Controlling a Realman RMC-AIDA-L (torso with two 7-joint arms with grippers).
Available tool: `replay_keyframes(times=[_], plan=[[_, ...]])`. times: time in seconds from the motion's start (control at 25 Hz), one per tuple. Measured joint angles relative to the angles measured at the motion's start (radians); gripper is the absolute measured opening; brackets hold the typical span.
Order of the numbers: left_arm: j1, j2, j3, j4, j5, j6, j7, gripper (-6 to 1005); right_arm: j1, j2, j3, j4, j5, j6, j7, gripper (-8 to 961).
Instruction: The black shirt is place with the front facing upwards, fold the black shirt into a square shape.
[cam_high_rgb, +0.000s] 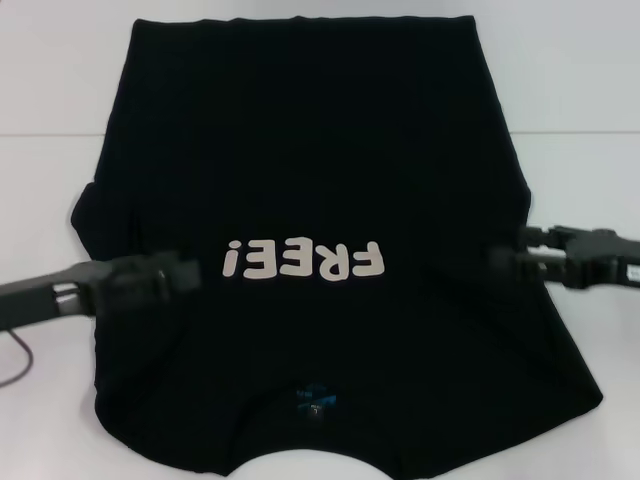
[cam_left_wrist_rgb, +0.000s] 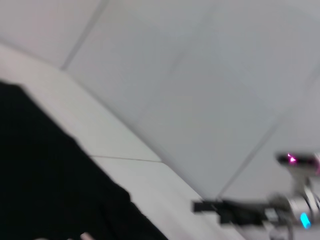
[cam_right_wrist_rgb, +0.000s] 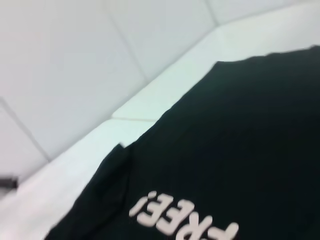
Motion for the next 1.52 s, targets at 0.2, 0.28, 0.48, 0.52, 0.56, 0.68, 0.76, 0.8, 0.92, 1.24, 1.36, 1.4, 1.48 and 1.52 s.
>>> replay_keyframes(times=[0.2,0.28,0.48,0.52,0.56,0.68,0.76,0.8,0.92,1.24,1.36,1.4,1.48,1.52], plan=[[-0.008,0.059,0.002,0.021,0.052,-0.038,-0.291,921,-0.05,0.031,0.041,0.005,0.003,-0.08,-0.258,810],[-0.009,0.075,0.0,0.055,0.095,-0.041,-0.387,921,-0.062,0.055,0.041,0.005,0.0,-0.091,-0.356,843],[-0.01,0.097,-0.001,0.167,0.26,-0.046,-0.635,922,-0.08,0.104,0.025,0.01,-0.036,-0.097,-0.533,852],[-0.012,0.101,-0.001,0.175,0.286,-0.046,-0.667,922,-0.081,0.106,0.024,0.017,-0.038,-0.1,-0.559,852],[-0.015,0.105,0.001,0.181,0.309,-0.042,-0.698,922,-0.081,0.106,0.025,0.027,-0.038,-0.103,-0.575,852],[-0.034,0.11,0.022,0.184,0.382,-0.036,-0.75,922,-0.078,0.105,0.033,0.045,-0.035,-0.114,-0.6,853],[-0.052,0.107,0.044,0.181,0.428,-0.035,-0.768,922,-0.077,0.104,0.034,0.046,-0.035,-0.115,-0.601,853],[-0.06,0.105,0.056,0.181,0.445,-0.035,-0.773,922,-0.076,0.104,0.035,0.046,-0.035,-0.116,-0.602,853],[-0.072,0.094,0.117,0.186,0.461,-0.043,-0.772,922,-0.075,0.105,0.039,0.046,-0.034,-0.116,-0.603,853],[-0.063,0.052,0.267,0.304,0.469,-0.054,-0.729,921,-0.081,0.104,0.079,0.047,-0.034,-0.115,-0.604,854],[-0.055,0.024,0.315,0.384,0.504,-0.051,-0.708,920,-0.082,0.104,0.092,0.048,-0.034,-0.111,-0.604,854],[-0.055,0.016,0.327,0.398,0.519,-0.052,-0.708,920,-0.082,0.104,0.095,0.048,-0.034,-0.108,-0.604,854],[-0.058,0.001,0.338,0.416,0.548,-0.059,-0.707,920,-0.081,0.104,0.1,0.048,-0.034,-0.103,-0.603,854],[-0.061,-0.006,0.34,0.421,0.559,-0.066,-0.706,920,-0.079,0.104,0.1,0.048,-0.034,-0.1,-0.603,854]])
